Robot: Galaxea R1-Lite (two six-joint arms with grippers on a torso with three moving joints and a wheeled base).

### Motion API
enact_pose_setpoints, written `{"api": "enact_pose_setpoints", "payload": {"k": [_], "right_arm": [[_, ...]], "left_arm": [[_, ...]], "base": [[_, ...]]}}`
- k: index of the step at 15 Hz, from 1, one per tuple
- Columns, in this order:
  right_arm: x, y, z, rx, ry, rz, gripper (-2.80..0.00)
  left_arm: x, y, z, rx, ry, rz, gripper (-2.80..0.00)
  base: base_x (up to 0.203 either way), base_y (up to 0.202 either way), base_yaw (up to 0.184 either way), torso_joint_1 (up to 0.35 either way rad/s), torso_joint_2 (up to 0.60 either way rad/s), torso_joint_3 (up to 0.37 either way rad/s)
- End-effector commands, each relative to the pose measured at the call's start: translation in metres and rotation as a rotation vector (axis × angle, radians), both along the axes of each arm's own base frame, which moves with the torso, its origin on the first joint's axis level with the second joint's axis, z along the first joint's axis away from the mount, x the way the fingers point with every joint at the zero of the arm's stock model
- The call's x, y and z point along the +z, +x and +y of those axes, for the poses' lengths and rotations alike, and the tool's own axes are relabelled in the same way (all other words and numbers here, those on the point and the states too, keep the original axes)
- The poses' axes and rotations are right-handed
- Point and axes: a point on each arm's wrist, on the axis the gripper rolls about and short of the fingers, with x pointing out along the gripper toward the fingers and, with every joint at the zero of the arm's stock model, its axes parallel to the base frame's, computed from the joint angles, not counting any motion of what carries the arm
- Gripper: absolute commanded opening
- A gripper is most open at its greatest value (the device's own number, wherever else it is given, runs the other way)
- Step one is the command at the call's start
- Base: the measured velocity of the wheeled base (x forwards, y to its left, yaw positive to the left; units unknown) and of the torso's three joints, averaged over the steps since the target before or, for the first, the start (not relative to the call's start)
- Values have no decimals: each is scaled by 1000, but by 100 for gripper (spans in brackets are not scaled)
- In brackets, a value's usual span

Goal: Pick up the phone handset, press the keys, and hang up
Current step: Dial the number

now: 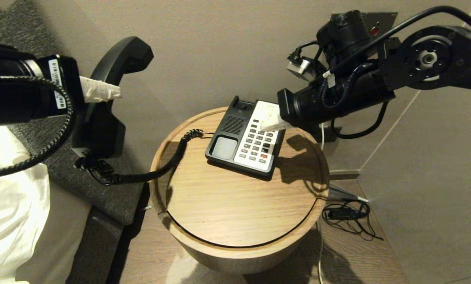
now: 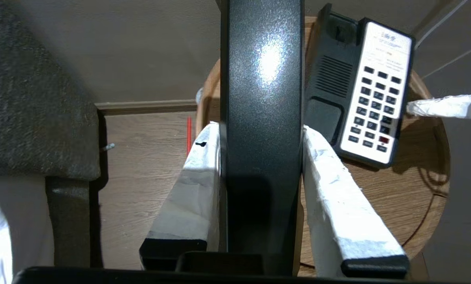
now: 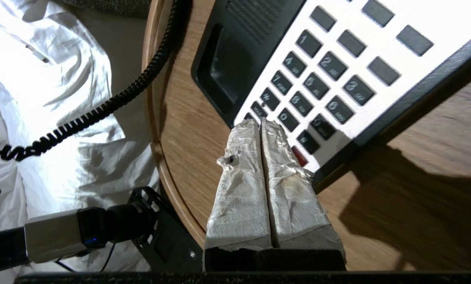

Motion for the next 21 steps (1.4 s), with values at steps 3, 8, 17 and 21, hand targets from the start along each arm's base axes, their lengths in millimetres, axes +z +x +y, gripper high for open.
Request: {"api": "enact_pose_setpoints", "payload": {"k": [3, 8, 17, 21], "right_arm": [[-16, 10, 7, 0, -18, 34, -280], [-25, 17, 10, -3, -27, 43, -280], [-37, 26, 15, -6, -34, 46, -280], [-39, 30, 12, -18, -41, 43, -280]], "left_arm": [[-7, -12, 10, 18, 3, 5, -280], [-9, -12, 10, 5, 1, 14, -280], [-10, -12, 10, -1, 0, 20, -280], [-10, -12, 10, -1, -1, 18, -280]], "base": [[0, 0, 0, 0, 0, 0], [0, 0, 0, 0, 0, 0], [0, 0, 0, 0, 0, 0], [0, 0, 0, 0, 0, 0]]}}
